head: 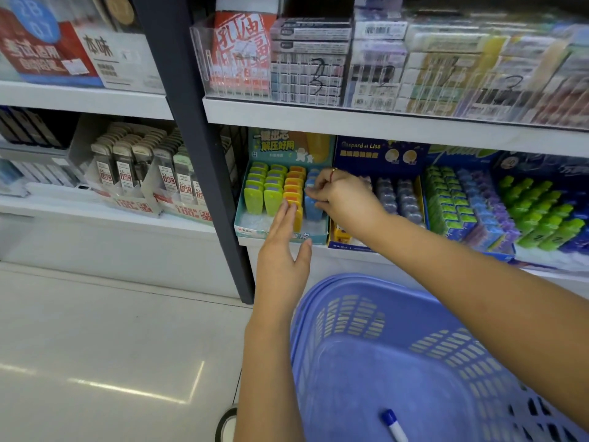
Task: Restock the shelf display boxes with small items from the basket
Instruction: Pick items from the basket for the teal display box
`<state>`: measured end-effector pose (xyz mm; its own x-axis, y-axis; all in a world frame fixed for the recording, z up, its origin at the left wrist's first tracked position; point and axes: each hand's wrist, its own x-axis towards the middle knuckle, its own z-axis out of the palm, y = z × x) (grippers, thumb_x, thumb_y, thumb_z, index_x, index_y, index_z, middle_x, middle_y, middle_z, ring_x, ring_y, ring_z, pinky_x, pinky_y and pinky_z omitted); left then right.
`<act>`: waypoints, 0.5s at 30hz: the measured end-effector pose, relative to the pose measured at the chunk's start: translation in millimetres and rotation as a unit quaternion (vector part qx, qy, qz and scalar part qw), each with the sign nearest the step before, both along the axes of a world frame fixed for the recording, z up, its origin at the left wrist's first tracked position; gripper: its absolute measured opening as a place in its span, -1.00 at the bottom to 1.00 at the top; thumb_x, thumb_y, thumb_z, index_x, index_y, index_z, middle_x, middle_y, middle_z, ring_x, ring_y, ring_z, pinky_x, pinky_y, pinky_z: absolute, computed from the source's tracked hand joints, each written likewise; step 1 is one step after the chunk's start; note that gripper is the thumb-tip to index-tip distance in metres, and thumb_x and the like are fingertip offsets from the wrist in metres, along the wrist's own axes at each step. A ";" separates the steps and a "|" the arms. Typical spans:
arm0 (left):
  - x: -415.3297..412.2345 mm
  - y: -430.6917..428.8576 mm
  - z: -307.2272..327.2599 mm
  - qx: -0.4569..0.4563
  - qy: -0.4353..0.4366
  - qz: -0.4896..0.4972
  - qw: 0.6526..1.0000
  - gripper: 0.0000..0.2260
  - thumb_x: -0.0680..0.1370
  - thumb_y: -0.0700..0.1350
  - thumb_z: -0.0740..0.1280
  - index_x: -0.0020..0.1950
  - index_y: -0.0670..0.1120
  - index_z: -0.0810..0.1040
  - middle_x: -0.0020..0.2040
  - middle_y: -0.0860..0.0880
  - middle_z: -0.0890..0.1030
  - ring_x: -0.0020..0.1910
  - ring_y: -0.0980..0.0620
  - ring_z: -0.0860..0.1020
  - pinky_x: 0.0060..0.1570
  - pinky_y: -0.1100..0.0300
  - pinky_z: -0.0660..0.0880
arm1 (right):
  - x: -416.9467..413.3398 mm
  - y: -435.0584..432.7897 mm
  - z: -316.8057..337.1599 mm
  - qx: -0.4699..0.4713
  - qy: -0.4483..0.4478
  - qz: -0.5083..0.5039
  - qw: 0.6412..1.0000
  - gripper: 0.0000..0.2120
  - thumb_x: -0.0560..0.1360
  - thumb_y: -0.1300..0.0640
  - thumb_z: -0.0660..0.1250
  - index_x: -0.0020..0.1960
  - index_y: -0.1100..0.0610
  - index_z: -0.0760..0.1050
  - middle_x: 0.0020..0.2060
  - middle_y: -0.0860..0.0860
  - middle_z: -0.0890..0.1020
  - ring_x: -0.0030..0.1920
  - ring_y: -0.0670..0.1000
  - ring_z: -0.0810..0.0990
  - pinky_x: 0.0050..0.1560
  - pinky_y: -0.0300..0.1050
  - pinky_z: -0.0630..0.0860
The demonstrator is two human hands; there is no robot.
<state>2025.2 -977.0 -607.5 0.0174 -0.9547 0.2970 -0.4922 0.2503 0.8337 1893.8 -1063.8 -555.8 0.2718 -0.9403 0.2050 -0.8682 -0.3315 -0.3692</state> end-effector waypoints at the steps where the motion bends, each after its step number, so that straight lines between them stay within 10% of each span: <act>1: 0.7 0.1 3.1 0.007 -0.008 -0.003 1.000 -0.47 0.57 -0.18 0.29 0.51 -0.03 0.23 0.52 0.13 0.16 0.40 0.36 0.12 0.18 0.71 0.00 | 1.8 -2.9 1.8 0.006 0.015 -0.008 1.000 -0.89 0.52 0.14 0.33 -0.12 0.17 0.47 -0.12 0.06 0.44 -0.12 0.01 0.50 -0.07 -0.24 0.44; 6: 1.6 20.5 29.1 -0.026 -0.010 0.018 0.999 -0.66 0.55 -0.15 0.32 0.33 -0.05 0.47 0.32 0.11 0.44 0.27 0.22 0.40 0.22 0.54 0.25 | -5.6 19.5 18.6 0.009 0.085 0.018 0.996 -0.67 0.54 0.25 0.20 0.29 0.18 0.47 0.22 0.18 0.44 0.20 0.15 0.41 0.16 -0.08 0.32; 10: -20.3 42.6 30.5 0.105 -0.007 -0.064 0.992 -0.89 0.50 -0.21 0.33 -0.13 -0.01 0.57 -0.24 0.03 0.63 -0.22 0.01 0.63 -0.15 0.14 0.56 | -43.3 93.5 5.8 0.006 0.000 0.059 0.998 -0.78 0.50 0.13 0.32 0.12 0.14 0.58 -0.01 0.11 0.57 -0.03 0.06 0.53 0.01 -0.14 0.40; 15: -76.6 66.2 -38.0 0.424 -0.269 -0.237 0.832 -0.81 0.48 -0.28 0.29 0.03 -0.26 0.63 -0.05 -0.25 0.67 -0.16 -0.08 0.64 -0.03 0.09 0.59 | -101.6 163.8 -67.8 0.302 0.106 0.029 0.947 -0.83 0.46 0.06 0.35 -0.02 0.10 0.64 -0.08 0.04 0.68 -0.03 0.03 0.62 -0.09 -0.19 0.41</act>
<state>1948.5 -910.8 -645.5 -0.3378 -0.6874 -0.6430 -0.8651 -0.0424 0.4998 1792.1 -900.0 -623.6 0.3009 -0.8513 -0.4299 -0.9311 -0.1648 -0.3254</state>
